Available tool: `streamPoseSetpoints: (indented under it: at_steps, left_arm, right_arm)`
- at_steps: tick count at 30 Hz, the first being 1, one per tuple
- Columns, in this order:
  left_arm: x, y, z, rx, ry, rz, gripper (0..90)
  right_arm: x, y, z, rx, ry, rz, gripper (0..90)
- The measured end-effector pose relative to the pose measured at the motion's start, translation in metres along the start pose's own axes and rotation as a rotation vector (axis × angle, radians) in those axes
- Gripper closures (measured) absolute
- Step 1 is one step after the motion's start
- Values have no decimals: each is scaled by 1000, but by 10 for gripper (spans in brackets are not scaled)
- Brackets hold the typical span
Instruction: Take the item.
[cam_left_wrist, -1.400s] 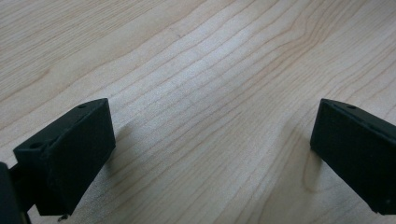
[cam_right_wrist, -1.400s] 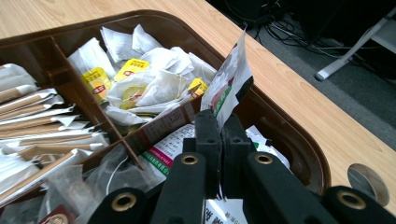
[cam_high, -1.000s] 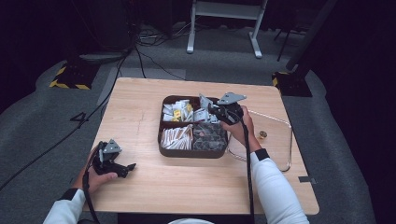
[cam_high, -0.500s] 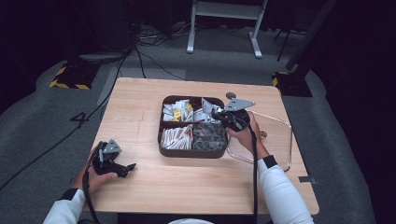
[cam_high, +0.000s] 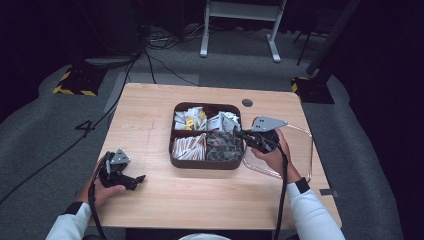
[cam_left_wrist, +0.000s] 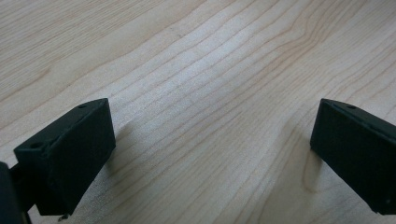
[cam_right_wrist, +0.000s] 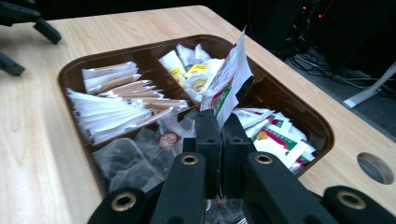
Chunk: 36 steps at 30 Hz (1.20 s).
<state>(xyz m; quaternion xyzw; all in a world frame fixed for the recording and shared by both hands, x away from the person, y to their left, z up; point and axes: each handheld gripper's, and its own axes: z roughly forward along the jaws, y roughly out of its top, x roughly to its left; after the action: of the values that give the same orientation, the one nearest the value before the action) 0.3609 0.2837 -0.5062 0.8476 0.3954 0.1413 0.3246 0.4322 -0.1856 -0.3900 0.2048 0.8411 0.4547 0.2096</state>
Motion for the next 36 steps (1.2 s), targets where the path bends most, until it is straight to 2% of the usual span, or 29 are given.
streamPoseSetpoints:
  at_steps: [5, 25, 31, 36]
  left_arm:
    - [0, 0, 0, -1, -1, -1, 3]
    - [0, 0, 0, 0, 2, -1, 3]
    - [0, 0, 0, 0, 1, -1, 3]
    - [0, 0, 0, -1, 2, -2, 3]
  right_arm:
    - [7, -2, -3, 1, 18, -10, 890]
    - [45, -20, -18, 20, 161, -62, 890]
    - [55, -23, -18, 27, 197, -75, 890]
    - [67, -27, -15, 54, 228, -105, 889]
